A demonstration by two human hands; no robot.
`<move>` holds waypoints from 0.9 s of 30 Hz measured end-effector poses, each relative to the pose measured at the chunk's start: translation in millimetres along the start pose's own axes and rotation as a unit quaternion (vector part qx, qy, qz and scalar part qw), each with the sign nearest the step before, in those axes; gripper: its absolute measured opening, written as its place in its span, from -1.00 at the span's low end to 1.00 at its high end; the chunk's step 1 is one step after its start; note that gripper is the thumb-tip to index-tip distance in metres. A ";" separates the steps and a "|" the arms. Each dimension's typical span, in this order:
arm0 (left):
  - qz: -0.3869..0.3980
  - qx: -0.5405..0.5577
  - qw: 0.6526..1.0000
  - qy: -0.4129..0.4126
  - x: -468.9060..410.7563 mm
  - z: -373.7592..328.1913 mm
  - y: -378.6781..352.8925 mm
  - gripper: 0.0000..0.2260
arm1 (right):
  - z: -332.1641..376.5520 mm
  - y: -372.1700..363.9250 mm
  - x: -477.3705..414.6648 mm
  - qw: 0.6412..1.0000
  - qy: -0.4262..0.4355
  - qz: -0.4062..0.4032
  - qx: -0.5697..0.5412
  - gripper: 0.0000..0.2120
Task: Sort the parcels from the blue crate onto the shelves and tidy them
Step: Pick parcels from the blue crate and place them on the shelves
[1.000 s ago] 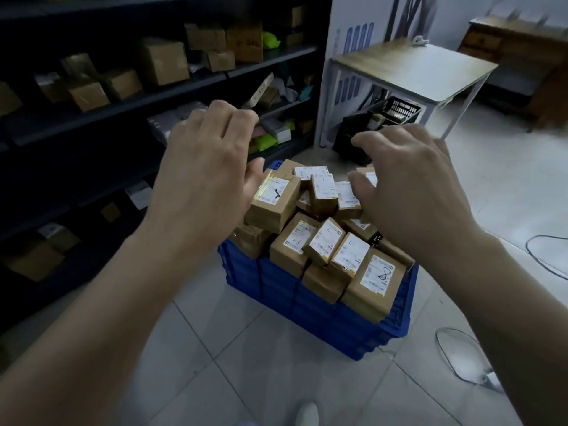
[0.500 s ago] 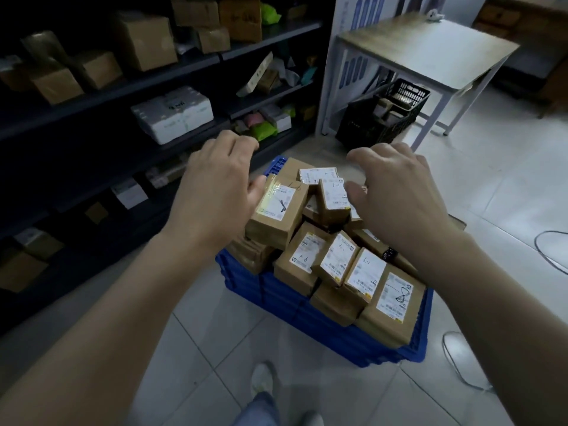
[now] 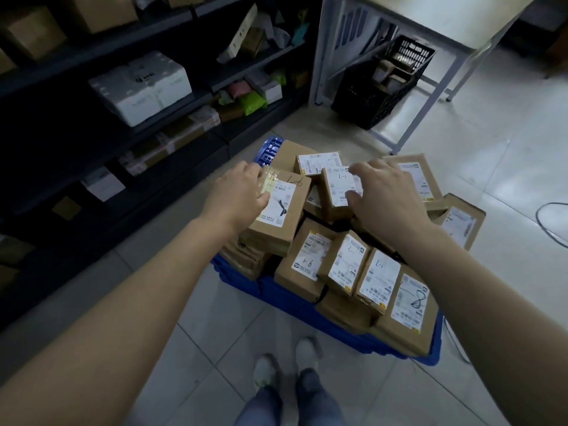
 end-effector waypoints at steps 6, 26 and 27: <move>0.049 0.018 0.997 0.063 -36.7 26.1 -54.8 -0.60 | -19.7 -51.0 -27.4 0.998 -0.011 0.054 0.017 -0.64; 0.151 0.189 0.931 0.272 -68.1 76.1 -141.6 -0.36 | -63.9 -141.0 -55.4 0.987 -0.041 0.153 0.036 -0.72; 0.153 0.218 0.922 0.282 -67.8 78.9 -143.1 -0.32 | -64.2 -143.2 -56.0 0.987 -0.041 0.153 0.036 -0.72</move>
Point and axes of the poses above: each hand's wrist, its own x-axis away from the middle knuckle, its own y-axis out of the back of the hand, z = x × y, the point moved 3 cm from there along -x, towards the middle knuckle
